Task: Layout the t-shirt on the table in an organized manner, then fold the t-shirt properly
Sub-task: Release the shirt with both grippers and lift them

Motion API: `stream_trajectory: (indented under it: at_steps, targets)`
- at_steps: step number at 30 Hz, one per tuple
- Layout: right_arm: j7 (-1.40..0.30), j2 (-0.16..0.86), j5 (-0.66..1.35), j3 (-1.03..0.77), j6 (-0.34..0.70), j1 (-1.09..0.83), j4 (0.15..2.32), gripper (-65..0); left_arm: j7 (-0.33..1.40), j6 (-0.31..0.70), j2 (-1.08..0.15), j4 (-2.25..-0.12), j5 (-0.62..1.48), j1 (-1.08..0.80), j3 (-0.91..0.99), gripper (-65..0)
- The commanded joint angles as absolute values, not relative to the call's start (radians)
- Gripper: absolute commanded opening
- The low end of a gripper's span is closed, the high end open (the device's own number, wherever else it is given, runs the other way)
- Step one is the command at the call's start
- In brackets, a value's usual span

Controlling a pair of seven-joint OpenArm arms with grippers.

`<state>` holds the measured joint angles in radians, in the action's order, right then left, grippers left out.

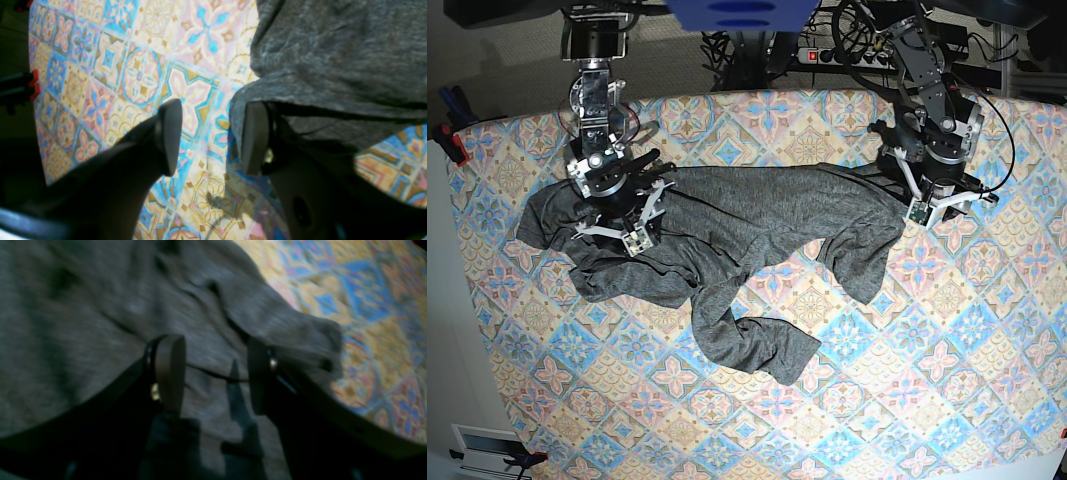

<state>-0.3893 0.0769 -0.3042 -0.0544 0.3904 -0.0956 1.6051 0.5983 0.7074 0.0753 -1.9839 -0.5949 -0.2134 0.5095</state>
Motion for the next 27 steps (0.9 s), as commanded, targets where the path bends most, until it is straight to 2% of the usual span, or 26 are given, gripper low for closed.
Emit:
stream_trajectory:
  at_steps: [1,5,11,27]
  targets:
    - [-0.364,0.079,-0.291,-0.053,0.390,-0.081,1.607,-37.3,0.578,0.698,0.073,-2.003,-0.585,-0.208,0.509,-37.7]
    - [-0.364,0.084,-0.315,-0.050,0.390,-0.077,1.541,-37.3,0.578,0.698,0.073,-2.003,-0.585,-0.208,0.509,-37.7]
    - [-0.344,0.084,-0.507,-0.047,0.394,-0.013,1.457,-37.3,0.582,0.698,0.076,-2.003,-0.585,-0.208,0.509,-37.7]
    - [-0.300,0.134,-0.518,-0.058,0.394,0.008,1.492,-37.3,0.576,0.698,0.137,-2.003,-0.677,-0.209,0.472,-37.8]
